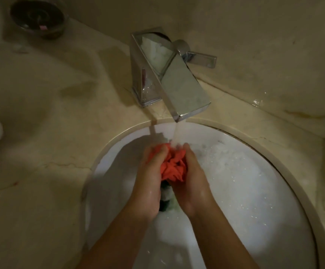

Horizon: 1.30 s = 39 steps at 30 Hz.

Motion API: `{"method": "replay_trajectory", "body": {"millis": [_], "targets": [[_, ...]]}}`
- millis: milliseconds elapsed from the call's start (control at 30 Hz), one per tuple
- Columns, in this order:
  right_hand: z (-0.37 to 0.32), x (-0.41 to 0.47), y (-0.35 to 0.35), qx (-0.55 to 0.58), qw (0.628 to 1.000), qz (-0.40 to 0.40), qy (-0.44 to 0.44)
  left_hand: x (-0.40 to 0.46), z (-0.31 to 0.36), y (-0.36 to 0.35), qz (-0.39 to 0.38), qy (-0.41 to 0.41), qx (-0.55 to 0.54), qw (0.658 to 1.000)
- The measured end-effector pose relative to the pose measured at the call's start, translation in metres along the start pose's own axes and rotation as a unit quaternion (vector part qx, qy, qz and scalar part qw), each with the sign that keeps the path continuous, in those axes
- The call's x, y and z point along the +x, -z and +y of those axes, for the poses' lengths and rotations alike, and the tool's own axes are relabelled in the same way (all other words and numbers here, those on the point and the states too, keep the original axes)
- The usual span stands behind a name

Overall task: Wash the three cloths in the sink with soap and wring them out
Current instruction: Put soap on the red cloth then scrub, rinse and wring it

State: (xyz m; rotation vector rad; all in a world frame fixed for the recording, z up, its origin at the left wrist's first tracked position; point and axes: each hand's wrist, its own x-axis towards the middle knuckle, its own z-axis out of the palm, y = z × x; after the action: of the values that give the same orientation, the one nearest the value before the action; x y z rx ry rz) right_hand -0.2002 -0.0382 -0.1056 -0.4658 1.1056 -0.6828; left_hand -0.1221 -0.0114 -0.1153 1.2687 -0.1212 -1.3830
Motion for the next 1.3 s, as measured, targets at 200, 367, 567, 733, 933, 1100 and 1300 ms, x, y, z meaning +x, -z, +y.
{"method": "replay_trajectory", "body": {"millis": [200, 367, 567, 733, 933, 1100, 1300], "targets": [[-0.006, 0.021, -0.001, 0.014, 0.99, 0.132, 0.042, -0.015, -0.008, 0.0, 0.046, -0.118, 0.164, 0.978], [0.01, 0.022, -0.012, -0.024, 0.998, 0.057, 0.03, -0.001, -0.008, -0.013, 0.13, -0.154, 0.264, 0.943], [0.004, 0.031, -0.014, -0.119, 0.986, 0.069, 0.091, 0.009, 0.001, -0.018, 0.115, -0.189, 0.345, 0.912], [0.004, 0.033, -0.017, -0.206, 0.972, 0.104, 0.051, 0.019, -0.001, -0.016, 0.167, -0.111, 0.305, 0.931], [-0.009, 0.02, -0.002, -0.129, 0.987, 0.096, 0.008, 0.017, 0.0, -0.006, 0.127, 0.027, 0.183, 0.975], [-0.012, 0.01, 0.013, -0.162, 0.971, 0.085, 0.156, 0.018, 0.015, 0.004, 0.021, 0.106, 0.1, 0.989], [0.001, 0.005, 0.011, -0.339, 0.912, -0.067, 0.22, 0.013, 0.012, -0.001, -0.022, 0.159, -0.014, 0.987]]}}
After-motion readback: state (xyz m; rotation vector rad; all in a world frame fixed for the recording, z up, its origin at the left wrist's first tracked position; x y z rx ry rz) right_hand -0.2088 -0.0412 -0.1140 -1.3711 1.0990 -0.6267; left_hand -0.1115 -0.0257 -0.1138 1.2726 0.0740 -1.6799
